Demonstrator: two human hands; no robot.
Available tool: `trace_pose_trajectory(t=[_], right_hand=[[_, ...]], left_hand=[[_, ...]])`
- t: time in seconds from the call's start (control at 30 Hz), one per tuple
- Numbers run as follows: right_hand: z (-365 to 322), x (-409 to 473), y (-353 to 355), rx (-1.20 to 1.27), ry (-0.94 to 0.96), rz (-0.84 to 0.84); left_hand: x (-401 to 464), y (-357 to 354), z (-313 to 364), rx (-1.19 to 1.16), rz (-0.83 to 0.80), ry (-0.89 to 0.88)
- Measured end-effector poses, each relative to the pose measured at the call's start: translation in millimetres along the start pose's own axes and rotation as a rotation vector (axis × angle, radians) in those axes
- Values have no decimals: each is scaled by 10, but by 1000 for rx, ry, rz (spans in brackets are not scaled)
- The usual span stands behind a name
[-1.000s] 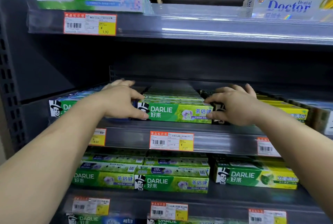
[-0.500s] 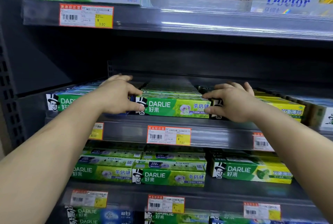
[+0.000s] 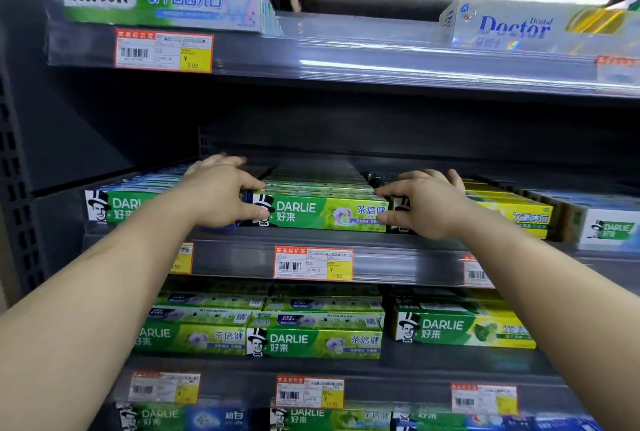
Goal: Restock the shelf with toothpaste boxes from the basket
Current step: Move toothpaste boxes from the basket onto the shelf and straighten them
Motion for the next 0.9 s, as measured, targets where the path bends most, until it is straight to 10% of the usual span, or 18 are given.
trace_pose_trajectory(t=[0.9], right_hand=[[462, -463, 119, -74, -221, -97]], left_hand=[[-363, 75, 251, -98, 73, -118]])
Point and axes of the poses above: each hand's wrist, its own x-axis towards the middle knuckle, its own y-axis out of the back of the hand, z = x × y, the point moved 5 cm from there along x, towards the middle knuckle, and after that the axes turned 9 degrees about -x, right-handed, at the moved point
